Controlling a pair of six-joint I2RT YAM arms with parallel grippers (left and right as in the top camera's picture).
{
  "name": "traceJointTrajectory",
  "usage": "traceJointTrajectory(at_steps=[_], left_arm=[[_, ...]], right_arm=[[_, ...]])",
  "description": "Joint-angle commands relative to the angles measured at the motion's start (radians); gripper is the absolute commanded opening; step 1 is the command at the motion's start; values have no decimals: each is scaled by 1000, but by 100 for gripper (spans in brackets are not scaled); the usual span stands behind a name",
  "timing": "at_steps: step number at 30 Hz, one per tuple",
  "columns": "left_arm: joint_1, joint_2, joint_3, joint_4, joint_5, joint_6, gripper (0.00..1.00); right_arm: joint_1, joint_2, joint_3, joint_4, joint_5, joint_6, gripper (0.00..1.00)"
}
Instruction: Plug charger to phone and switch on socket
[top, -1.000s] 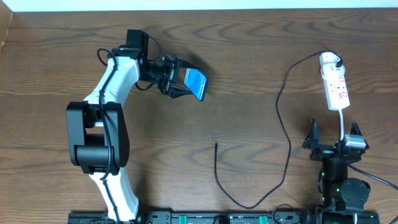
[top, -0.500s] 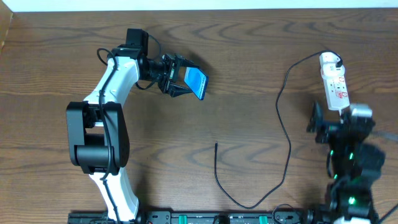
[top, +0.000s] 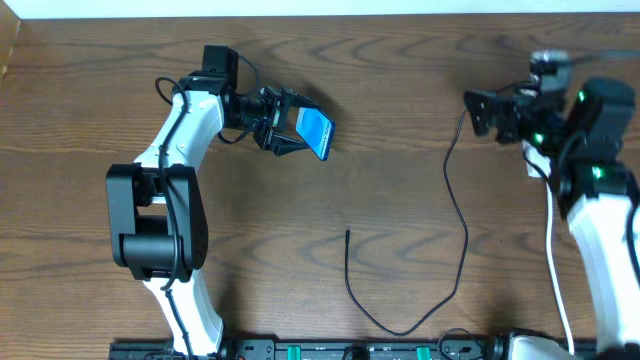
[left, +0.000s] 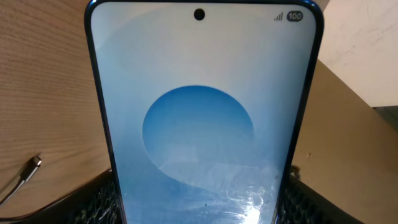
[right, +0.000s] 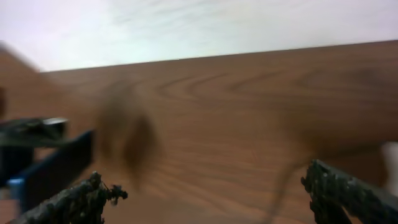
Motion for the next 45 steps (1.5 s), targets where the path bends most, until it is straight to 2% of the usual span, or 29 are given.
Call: traceJointTrajectory(at_steps=[1, 10, 19, 26, 29, 35, 40, 45], left_arm=[[3, -39, 19, 1, 29, 5, 7], [3, -39, 19, 19, 23, -25, 7], [3, -39, 19, 19, -29, -40, 7], [1, -39, 19, 20, -92, -96, 7], [1, -39, 19, 19, -95, -111, 7], [1, -39, 19, 19, -95, -121, 7], [-10, -39, 19, 29, -95, -175, 7], [-38, -39, 19, 43, -95, -206, 7]], right_arm=[[56, 75, 64, 8, -163, 77, 99], [260, 204, 71, 134, -166, 239, 99], [367, 219, 71, 184, -132, 275, 99], [430, 228, 71, 120, -76, 310, 99], [460, 235, 71, 92, -16, 321, 99], [501, 237, 71, 92, -15, 322, 99], [530, 238, 71, 86, 38, 325, 91], [541, 238, 71, 79, 71, 348, 93]])
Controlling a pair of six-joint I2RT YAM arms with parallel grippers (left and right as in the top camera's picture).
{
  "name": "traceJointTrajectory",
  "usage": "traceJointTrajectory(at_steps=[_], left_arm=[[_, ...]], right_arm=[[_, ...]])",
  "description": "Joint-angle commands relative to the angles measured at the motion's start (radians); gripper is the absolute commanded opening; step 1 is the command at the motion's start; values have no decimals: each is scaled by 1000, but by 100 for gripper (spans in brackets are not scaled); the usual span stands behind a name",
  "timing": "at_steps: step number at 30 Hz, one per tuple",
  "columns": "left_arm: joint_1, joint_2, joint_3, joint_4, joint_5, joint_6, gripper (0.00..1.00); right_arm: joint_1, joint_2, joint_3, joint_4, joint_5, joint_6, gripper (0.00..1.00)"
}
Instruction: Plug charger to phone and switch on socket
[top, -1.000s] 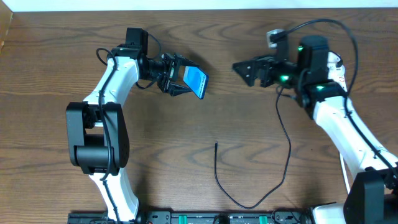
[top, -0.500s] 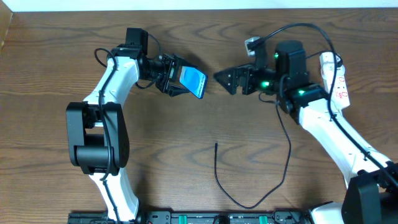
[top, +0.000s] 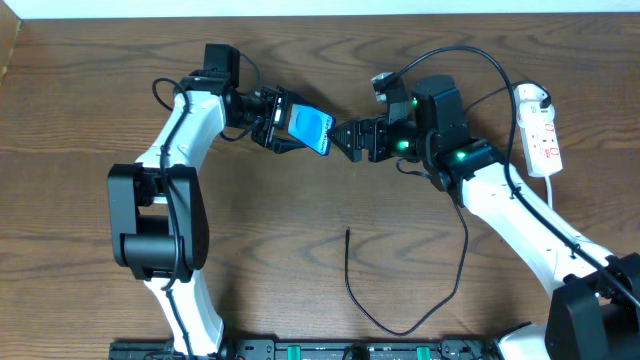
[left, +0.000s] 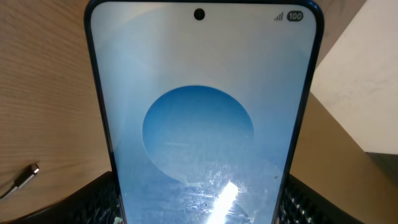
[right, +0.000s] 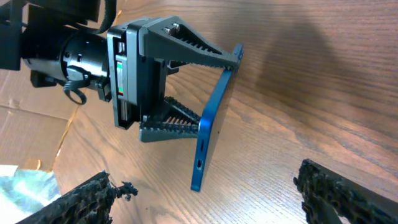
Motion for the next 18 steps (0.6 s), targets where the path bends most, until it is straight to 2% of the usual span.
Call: traceJointTrajectory(at_steps=[1, 13, 18], left_arm=[[-29, -39, 19, 10, 20, -51, 7], [-111, -39, 19, 98, 21, -159, 7], [-142, -39, 19, 124, 21, -186, 7]], right_arm=[[10, 7, 21, -5, 39, 21, 93], [16, 12, 20, -42, 129, 43, 92], [16, 26, 20, -43, 137, 43, 85]])
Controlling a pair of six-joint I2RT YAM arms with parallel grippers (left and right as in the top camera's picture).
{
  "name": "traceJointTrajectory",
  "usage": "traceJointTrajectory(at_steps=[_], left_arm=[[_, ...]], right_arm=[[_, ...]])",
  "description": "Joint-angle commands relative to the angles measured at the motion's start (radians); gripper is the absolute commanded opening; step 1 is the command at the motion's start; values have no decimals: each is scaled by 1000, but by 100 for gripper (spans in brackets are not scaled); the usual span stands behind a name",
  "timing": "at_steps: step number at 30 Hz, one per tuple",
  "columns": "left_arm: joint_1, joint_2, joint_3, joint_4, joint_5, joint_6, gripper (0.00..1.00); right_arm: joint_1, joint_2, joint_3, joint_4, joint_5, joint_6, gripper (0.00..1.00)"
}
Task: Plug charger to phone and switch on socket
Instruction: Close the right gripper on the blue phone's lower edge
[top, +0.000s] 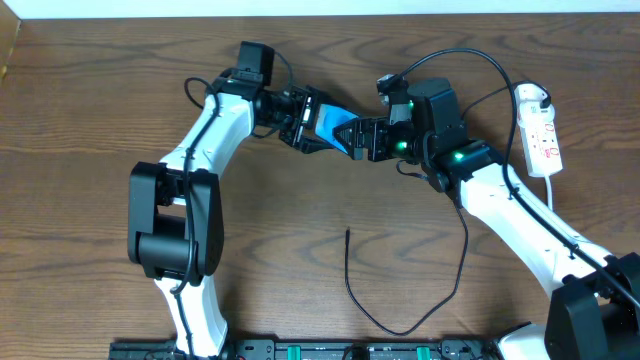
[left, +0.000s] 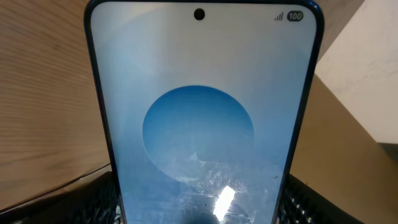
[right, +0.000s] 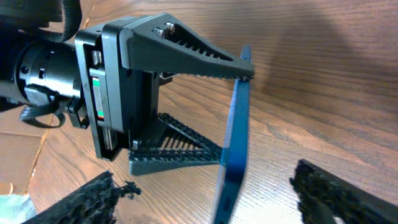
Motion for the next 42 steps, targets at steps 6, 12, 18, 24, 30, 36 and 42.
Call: traceJointTrajectory(at_steps=[6, 12, 18, 24, 30, 36, 42], left_arm=[[-41, -39, 19, 30, 20, -83, 7], [-45, -39, 19, 31, 21, -87, 8], [-45, -39, 19, 31, 24, -108, 7], [-54, -39, 19, 31, 24, -108, 7], [-61, -39, 19, 31, 24, -108, 7], [-64, -39, 19, 31, 24, -109, 7], [-76, -39, 19, 31, 24, -116, 7]], right_arm=[[7, 42, 18, -5, 28, 9, 74], [7, 50, 18, -17, 76, 10, 68], [7, 51, 18, -31, 99, 9, 59], [8, 55, 18, -32, 113, 9, 56], [14, 55, 18, -36, 132, 9, 55], [18, 55, 18, -36, 132, 9, 53], [18, 55, 18, -35, 132, 9, 42]])
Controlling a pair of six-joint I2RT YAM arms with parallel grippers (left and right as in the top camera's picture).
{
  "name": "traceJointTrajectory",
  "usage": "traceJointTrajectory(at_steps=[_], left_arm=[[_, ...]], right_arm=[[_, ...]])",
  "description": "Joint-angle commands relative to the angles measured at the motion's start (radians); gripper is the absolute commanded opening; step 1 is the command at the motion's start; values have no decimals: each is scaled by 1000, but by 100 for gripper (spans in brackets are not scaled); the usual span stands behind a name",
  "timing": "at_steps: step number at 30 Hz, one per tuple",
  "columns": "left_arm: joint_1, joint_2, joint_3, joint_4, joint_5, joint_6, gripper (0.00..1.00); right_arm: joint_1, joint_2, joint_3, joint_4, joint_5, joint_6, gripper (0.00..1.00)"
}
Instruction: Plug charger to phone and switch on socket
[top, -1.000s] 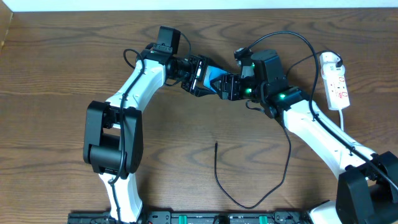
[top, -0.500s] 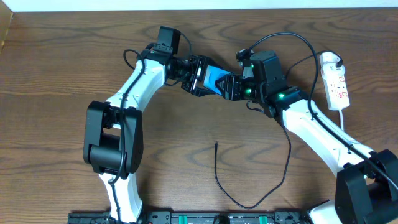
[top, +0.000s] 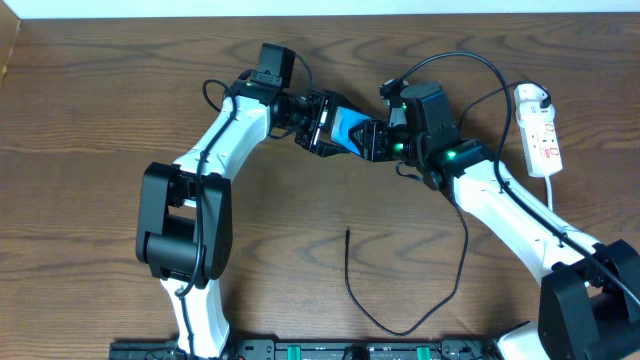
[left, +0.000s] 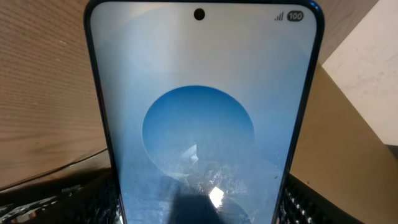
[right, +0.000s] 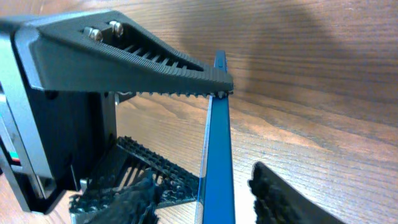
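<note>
The phone (top: 347, 130), blue-edged with a lit blue screen, is held above the table with my left gripper (top: 333, 124) shut on its long sides. It fills the left wrist view (left: 199, 118). In the right wrist view the phone (right: 216, 155) stands edge-on, pinched between the left fingers (right: 143, 59). My right gripper (right: 208, 199) is open and straddles the phone's near end, a narrow gap on each side. The black charger cable lies on the table with its plug tip (top: 347, 233) free. The white socket strip (top: 540, 128) lies at the far right.
The cable (top: 463, 250) loops from the front of the table up under the right arm, and another loop arcs behind the right wrist toward the strip. A stretch of dark cable (left: 56, 169) shows beside the phone. Brown cardboard lies beyond the table's back edge.
The phone in my left gripper has shifted a little to the right. My right gripper has come closer and its fingers now stand much nearer together around the phone's end.
First my left gripper held the phone at the back left, with my right gripper far right near the socket strip. Then the right gripper was at mid-table, open and facing the phone. The two have since met, the right fingers straddling the phone.
</note>
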Motion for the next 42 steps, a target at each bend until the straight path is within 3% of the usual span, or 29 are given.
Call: traceJointTrajectory(at_steps=[1, 6, 14, 19, 20, 22, 25, 32, 37, 42], left_arm=[[-12, -39, 19, 6, 24, -14, 7], [-20, -39, 19, 6, 24, -17, 7], [-23, -39, 19, 6, 24, -24, 7], [-23, -39, 19, 6, 24, -24, 8], [-23, -39, 19, 6, 24, -23, 14], [-21, -39, 19, 6, 24, -23, 53], [-14, -39, 19, 13, 44, -23, 88], [13, -43, 19, 215, 218, -21, 90], [13, -48, 19, 414, 189, -59, 90], [12, -48, 19, 580, 41, -85, 90]], right_arm=[[11, 13, 18, -1, 8, -5, 36], [11, 13, 18, -1, 8, -5, 19], [11, 13, 18, -5, 30, -5, 1], [6, 13, 18, -4, 30, -4, 1], [3, 13, 18, -4, 29, -4, 1], [-13, 12, 18, -3, 30, -4, 1], [-56, 12, 18, 3, 30, -3, 1], [-194, 12, 18, 54, 4, 166, 1], [-285, 12, 18, 174, -108, 509, 1], [-306, 12, 18, 316, -211, 760, 1]])
